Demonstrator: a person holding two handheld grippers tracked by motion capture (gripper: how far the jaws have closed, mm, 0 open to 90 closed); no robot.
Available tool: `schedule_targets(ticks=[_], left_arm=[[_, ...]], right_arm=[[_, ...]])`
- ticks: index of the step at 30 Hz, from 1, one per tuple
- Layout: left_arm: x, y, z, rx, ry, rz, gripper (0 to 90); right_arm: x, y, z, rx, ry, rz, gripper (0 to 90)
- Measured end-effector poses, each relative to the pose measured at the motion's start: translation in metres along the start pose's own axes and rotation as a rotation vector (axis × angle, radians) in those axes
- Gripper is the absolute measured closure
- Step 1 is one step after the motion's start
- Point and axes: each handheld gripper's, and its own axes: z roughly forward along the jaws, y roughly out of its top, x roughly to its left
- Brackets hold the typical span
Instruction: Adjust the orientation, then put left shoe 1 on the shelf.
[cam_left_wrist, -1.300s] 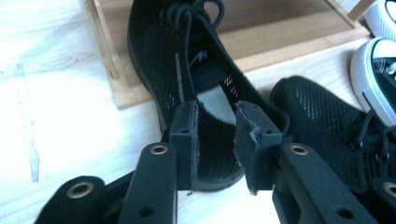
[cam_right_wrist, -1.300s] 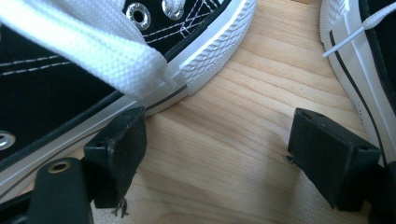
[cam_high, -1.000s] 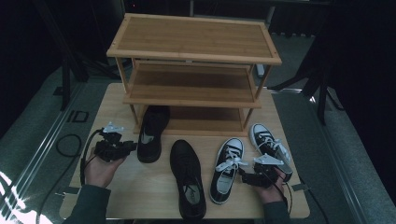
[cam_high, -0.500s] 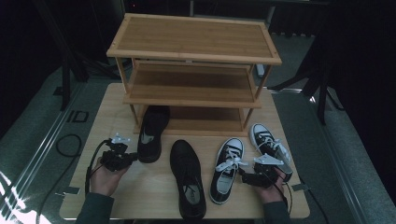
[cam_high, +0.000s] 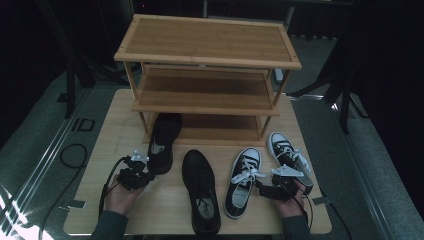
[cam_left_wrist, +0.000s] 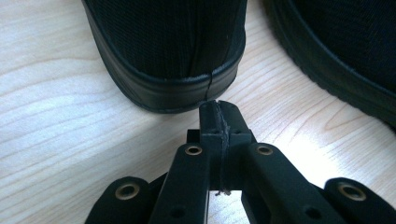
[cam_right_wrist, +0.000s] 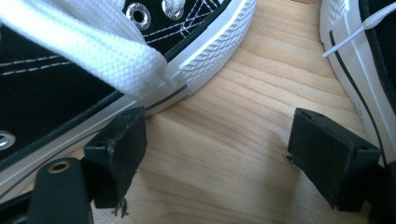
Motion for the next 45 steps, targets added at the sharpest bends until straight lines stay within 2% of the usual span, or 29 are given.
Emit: schedule_targets(ticks=[12,22,30,35,41,45], left_arm=[[-0.002,-0.005,0.015,0.048,0.015,0.002,89.6],[0.000,-0.002,0.018,0.041,0.028,-0.025,89.5],[0.001,0.000,0.018,0.045,0.021,-0.033,89.5],[0.001,0.004,0.017,0.032,0.015,-0.036,89.5],[0.004,0.010,0.015,0.009,0.027,-0.051,89.4],[0.003,0.016,0.014,-0.004,0.029,-0.045,89.4]], right_arm=[[0.000,0.000,0.000,0.000,0.000,0.000,19.5],[0.000,0.000,0.000,0.000,0.000,0.000,19.5],[0.000,0.000,0.000,0.000,0.000,0.000,19.4],[0.000,0.000,0.000,0.000,0.000,0.000,19.5],[0.000,0.000,0.000,0.000,0.000,0.000,19.5],[0.000,0.000,0.000,0.000,0.000,0.000,19.4]])
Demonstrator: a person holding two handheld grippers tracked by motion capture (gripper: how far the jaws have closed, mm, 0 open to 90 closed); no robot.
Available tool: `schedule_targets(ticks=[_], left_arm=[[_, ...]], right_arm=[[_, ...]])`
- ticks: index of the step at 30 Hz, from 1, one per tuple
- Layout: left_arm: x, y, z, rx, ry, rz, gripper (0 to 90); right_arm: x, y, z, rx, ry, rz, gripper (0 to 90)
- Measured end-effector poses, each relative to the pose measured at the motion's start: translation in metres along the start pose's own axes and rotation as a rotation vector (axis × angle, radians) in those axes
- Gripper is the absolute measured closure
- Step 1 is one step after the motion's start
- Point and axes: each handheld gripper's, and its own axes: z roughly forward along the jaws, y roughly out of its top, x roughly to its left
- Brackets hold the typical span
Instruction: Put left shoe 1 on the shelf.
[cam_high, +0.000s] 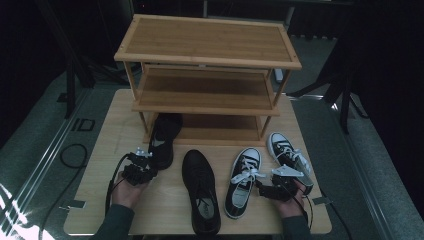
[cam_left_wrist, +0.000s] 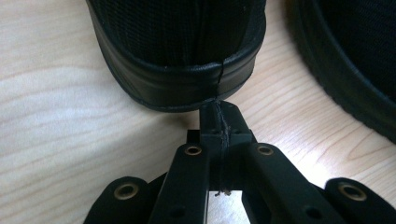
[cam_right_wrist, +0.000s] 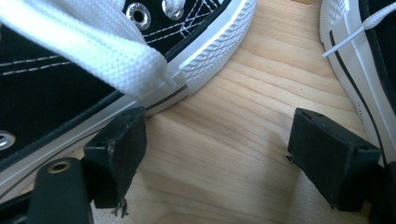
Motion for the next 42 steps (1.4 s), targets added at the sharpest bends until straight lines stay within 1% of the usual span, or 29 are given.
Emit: schedule_targets(ticks=[3,6,8,11,12,14,18,19,21,26,30,32,36,42], left_arm=[[-0.002,0.005,0.001,-0.010,0.007,0.005,89.4],[-0.003,0.008,0.002,-0.012,0.003,0.006,89.4],[-0.004,0.007,0.003,-0.005,0.008,0.010,89.3],[-0.005,0.005,0.006,0.005,0.004,0.011,88.9],[-0.005,0.002,0.011,0.027,0.014,0.016,88.9],[-0.004,0.001,0.014,0.044,0.022,0.017,88.9],[-0.001,0.004,0.011,0.021,0.023,-0.004,89.1],[0.000,0.006,0.010,0.019,0.021,-0.006,89.3],[0.001,0.008,0.010,0.021,0.030,-0.004,89.3],[0.001,0.011,0.014,0.021,0.027,-0.015,89.3],[0.002,0.016,0.015,0.008,0.029,-0.030,89.3],[0.002,0.020,0.018,0.008,0.041,-0.032,89.4],[0.004,0.025,0.023,0.004,0.047,-0.041,89.3],[0.004,0.037,0.033,0.000,0.061,-0.050,89.3]], right_arm=[[0.000,0.000,0.000,0.000,0.000,0.000,19.4],[0.000,0.000,0.000,0.000,0.000,0.000,19.4],[0.000,0.000,0.000,0.000,0.000,0.000,19.5],[0.000,0.000,0.000,0.000,0.000,0.000,19.5],[0.000,0.000,0.000,0.000,0.000,0.000,19.5],[0.000,0.000,0.000,0.000,-0.001,0.000,19.5],[0.000,0.000,0.000,0.000,0.000,0.000,19.5],[0.000,0.000,0.000,0.000,0.000,0.000,19.5],[0.000,0.000,0.000,0.000,0.000,0.000,19.4],[0.000,0.000,0.000,0.000,-0.001,0.000,19.5],[0.000,0.000,0.000,0.000,0.000,0.000,19.5],[0.000,0.000,0.000,0.000,0.000,0.000,19.5],[0.000,0.000,0.000,0.000,0.000,0.000,19.5],[0.000,0.000,0.000,0.000,0.000,0.000,19.5]])
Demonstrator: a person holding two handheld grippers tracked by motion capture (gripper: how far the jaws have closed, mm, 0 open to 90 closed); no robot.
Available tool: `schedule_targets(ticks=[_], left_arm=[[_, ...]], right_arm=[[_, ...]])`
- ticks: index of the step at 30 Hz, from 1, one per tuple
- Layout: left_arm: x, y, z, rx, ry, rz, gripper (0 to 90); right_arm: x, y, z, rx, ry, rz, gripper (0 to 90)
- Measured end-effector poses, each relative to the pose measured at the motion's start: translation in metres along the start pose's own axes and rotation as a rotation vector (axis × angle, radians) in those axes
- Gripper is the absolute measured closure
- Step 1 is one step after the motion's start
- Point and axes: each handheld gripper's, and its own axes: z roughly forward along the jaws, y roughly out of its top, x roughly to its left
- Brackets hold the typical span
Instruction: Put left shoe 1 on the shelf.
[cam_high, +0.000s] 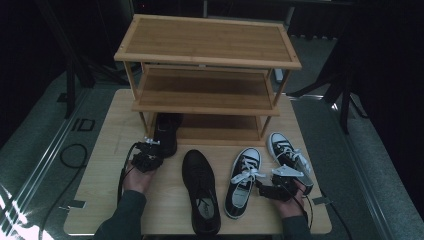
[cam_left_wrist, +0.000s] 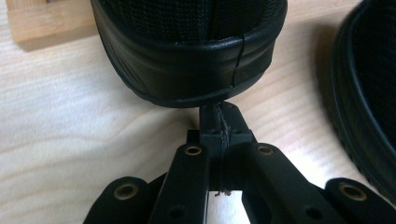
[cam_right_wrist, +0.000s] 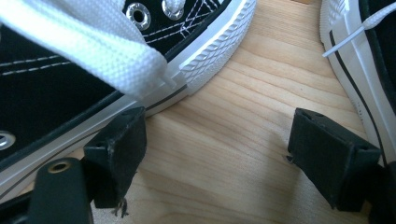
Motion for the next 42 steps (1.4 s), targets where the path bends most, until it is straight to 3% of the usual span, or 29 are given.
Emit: schedule_targets(ticks=[22,36,42], left_arm=[[0.012,0.025,0.018,0.027,0.022,-0.035,89.3],[0.016,0.028,0.021,0.034,0.016,-0.038,89.2],[0.013,0.025,0.013,0.010,0.001,-0.030,83.5]], right_arm=[[0.000,0.000,0.000,0.001,0.001,0.001,19.5],[0.000,0.000,0.000,0.001,0.004,0.000,19.4],[0.000,0.000,0.000,0.001,0.004,0.000,19.4]])
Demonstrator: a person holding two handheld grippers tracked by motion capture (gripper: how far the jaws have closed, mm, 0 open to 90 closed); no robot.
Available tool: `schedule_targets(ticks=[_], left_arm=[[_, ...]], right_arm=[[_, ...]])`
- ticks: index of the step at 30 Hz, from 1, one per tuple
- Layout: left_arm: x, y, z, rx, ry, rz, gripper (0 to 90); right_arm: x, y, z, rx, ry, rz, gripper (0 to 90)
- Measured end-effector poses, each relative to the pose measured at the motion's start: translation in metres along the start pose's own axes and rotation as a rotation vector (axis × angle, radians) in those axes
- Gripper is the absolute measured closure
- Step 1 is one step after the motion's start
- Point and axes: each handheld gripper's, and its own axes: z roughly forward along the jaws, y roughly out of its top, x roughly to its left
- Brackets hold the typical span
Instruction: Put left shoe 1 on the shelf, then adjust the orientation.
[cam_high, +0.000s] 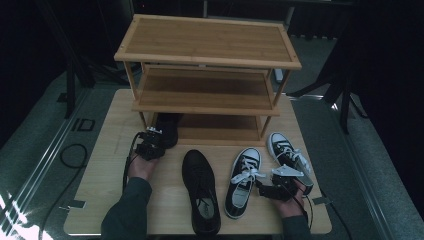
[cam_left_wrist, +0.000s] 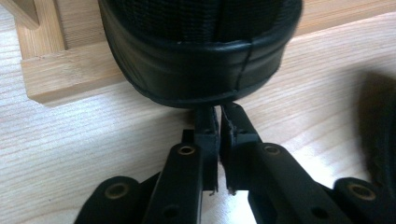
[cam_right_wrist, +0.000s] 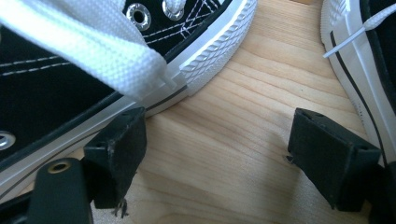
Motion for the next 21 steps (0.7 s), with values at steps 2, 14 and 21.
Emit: schedule_targets(ticks=[2,14,21], left_arm=[[-0.003,-0.002,-0.007,-0.016,-0.011,0.004,77.0],[-0.022,-0.010,-0.050,-0.048,-0.086,0.083,57.4],[-0.039,-0.011,-0.067,-0.048,-0.120,0.153,52.2]], right_arm=[[0.000,0.000,0.000,0.000,0.000,0.000,19.4],[0.000,0.000,0.000,0.000,0.001,-0.001,19.5],[0.000,0.000,0.000,0.000,0.001,-0.001,19.5]])
